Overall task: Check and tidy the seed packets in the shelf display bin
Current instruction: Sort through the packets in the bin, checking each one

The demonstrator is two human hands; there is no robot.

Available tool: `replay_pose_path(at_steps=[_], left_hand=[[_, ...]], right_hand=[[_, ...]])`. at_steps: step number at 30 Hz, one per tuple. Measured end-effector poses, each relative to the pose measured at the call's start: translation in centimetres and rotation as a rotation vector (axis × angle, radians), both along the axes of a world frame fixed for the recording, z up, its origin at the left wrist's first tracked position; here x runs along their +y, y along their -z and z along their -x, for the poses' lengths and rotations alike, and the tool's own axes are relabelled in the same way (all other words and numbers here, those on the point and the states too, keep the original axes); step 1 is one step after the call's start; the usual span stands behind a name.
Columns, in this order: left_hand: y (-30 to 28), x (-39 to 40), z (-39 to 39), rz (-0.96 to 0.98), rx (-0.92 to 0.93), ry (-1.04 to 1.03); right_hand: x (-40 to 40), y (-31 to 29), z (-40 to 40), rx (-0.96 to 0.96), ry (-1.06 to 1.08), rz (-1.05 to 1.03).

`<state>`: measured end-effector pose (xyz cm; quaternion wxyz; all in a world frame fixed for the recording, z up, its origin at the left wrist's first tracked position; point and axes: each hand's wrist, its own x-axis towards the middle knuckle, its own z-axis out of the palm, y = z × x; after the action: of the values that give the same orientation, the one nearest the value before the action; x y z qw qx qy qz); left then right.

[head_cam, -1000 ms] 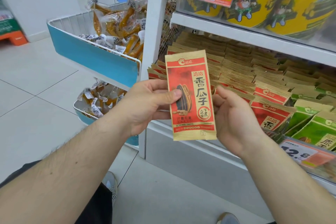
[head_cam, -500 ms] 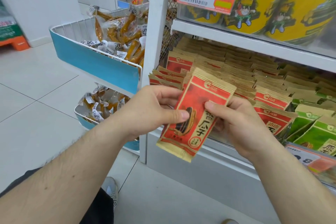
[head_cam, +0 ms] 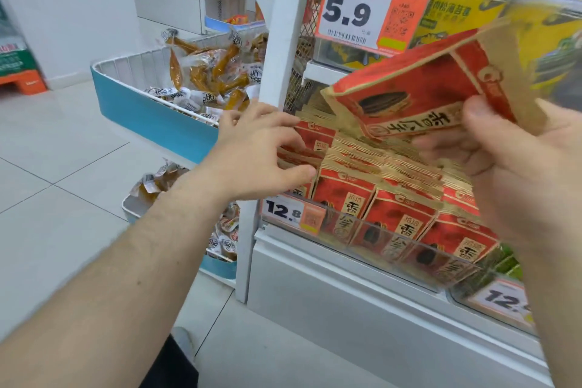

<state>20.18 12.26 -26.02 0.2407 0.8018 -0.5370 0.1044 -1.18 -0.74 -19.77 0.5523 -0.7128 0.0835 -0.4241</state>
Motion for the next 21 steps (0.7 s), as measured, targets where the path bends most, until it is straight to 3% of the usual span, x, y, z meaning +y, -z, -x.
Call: replay_pose_path(at_steps=[10,21], left_hand=[[1.1,-1.5,0.3,-0.167,-0.086,-0.086],[2.2,-1.8,-0.6,-0.035,0.04,-0.067]], right_hand=[[0.1,0.9,-6.9,0.361,0.188,0.272],[-1.2,1.7,-11.0,0.805,0.272,0.505]])
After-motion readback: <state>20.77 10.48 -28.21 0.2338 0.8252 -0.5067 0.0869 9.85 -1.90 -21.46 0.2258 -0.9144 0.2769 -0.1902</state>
